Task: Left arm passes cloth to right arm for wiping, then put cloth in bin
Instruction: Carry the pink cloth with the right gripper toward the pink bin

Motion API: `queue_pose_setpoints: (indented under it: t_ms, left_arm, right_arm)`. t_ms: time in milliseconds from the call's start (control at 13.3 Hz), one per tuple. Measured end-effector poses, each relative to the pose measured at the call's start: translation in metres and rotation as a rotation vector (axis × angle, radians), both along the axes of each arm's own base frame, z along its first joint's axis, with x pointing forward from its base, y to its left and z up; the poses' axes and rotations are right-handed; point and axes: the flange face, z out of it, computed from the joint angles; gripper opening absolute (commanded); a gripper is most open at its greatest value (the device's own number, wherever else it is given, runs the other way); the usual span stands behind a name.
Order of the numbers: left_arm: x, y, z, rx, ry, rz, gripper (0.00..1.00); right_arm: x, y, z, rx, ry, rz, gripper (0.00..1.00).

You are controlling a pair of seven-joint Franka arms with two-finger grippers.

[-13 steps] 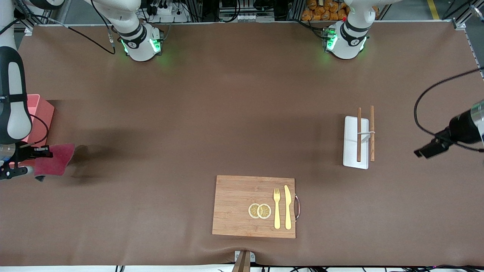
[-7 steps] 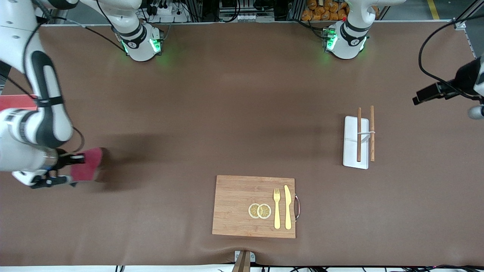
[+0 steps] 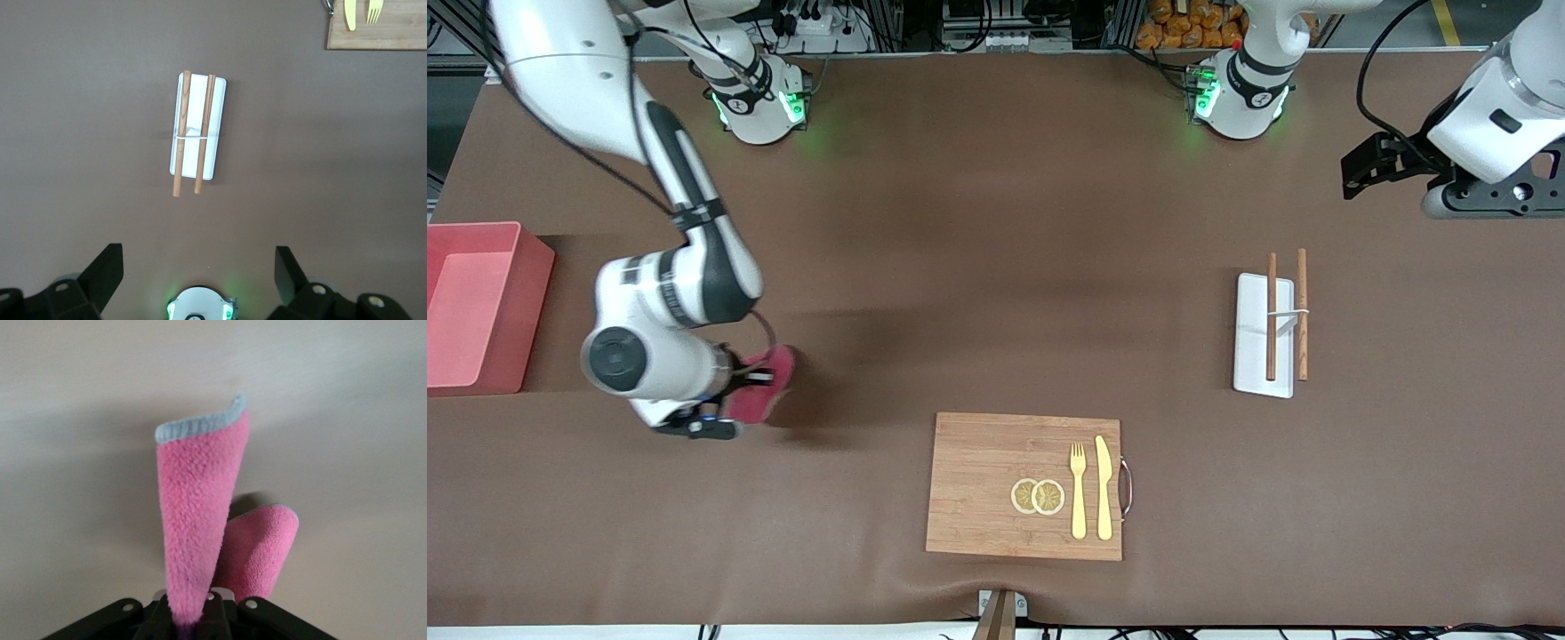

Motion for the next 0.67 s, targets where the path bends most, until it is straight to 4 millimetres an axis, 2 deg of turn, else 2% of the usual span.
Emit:
queue_pose_setpoints:
  t_ms: [75,225,300,375,524,674]
  left_arm:
    - [0.001,0.004,0.0,-0.002,-0.001,-0.005,1.0]
    - [0.002,0.006,0.0,-0.003,-0.006,-0.008,1.0]
    - [0.002,0.005,0.0,-0.007,-0.008,-0.009,1.0]
    - [0.002,0.005,0.0,-0.013,-0.009,-0.009,1.0]
    - [0.003,0.007,0.0,-0.014,-0.013,-0.004,1.0]
    - [0.01,0.011,0.004,-0.02,-0.062,0.004,1.0]
  right_arm:
    - [-0.006,0.03,0.002,0.013,-0.004,-0.033,0.0]
    - [-0.015,0.075,0.01,0.009,-0.019,-0.09,0.0]
    - [-0.017,0.088,0.014,0.008,-0.027,-0.1,0.0]
    - [-0.016,0.091,0.018,0.01,-0.035,-0.104,0.0]
    - [-0.006,0.072,0.026,0.012,-0.055,-0.1,0.0]
    - [0.011,0.023,0.037,0.026,-0.068,-0.045,0.0]
